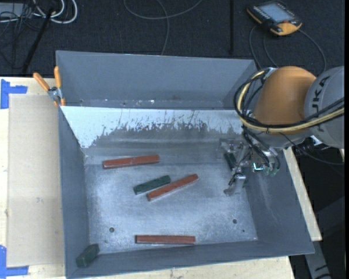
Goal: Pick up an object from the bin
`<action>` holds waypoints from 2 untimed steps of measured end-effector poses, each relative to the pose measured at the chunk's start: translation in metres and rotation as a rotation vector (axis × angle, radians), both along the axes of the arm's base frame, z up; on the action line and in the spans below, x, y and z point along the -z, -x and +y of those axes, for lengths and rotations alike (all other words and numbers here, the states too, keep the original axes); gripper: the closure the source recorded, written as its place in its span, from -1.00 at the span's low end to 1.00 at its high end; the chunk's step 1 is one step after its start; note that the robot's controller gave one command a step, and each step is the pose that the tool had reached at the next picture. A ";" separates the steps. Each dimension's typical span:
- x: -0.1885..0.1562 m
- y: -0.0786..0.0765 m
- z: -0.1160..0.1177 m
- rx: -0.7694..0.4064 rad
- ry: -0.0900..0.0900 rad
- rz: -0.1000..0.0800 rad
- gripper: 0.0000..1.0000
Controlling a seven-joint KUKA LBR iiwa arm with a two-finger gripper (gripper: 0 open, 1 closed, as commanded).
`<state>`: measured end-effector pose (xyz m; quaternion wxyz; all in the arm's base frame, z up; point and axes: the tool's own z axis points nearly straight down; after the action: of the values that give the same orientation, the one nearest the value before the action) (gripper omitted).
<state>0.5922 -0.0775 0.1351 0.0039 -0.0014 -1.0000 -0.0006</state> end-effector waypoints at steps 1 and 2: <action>-0.004 -0.002 0.000 -0.002 0.001 -0.007 -1.00; -0.003 -0.005 0.022 -0.057 0.004 -0.007 -1.00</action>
Offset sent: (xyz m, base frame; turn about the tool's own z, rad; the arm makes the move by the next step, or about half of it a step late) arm 0.0108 0.0771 0.0012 -0.1899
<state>0.5968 -0.0559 0.1384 0.0006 0.0272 -0.9996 0.0013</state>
